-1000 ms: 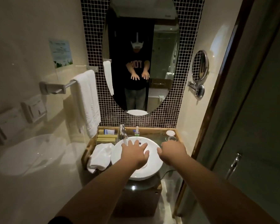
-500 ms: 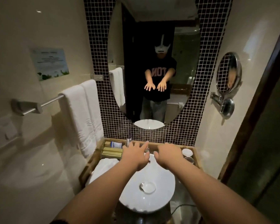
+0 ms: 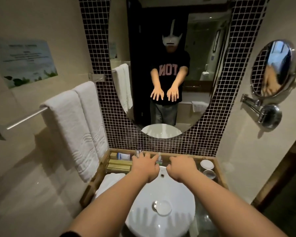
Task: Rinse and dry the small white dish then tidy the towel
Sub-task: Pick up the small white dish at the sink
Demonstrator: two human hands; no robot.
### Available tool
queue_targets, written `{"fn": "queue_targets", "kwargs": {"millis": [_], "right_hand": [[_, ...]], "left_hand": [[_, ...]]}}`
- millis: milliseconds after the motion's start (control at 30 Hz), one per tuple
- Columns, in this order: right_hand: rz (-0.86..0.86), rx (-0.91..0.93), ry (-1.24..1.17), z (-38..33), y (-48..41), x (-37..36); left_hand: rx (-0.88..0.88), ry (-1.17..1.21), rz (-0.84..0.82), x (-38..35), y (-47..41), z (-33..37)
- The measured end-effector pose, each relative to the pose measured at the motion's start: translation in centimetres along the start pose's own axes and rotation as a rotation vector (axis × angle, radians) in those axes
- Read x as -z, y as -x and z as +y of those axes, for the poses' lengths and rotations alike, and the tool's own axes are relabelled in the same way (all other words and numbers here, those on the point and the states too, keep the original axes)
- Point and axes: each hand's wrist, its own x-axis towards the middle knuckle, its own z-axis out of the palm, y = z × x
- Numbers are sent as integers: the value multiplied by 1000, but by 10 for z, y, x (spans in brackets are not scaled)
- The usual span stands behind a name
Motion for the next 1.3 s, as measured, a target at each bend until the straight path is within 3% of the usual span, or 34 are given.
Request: {"fn": "queue_targets", "kwargs": {"millis": [500,867,1100,1300], "right_hand": [[-47,-113,6,-2,-79,9],[-156,-10,-39,19,-177,-24],[-197,113,-78,53,-221,-70],[-342,50,-120,74,-225,-127]], "left_hand": [[-93,73,-70,-9,-104,-28],[-81,72,-113,-32,-187,-16],[-29,105,-154,-80,-218,-9],[-33,88,-251,-125,-237,-10]]}}
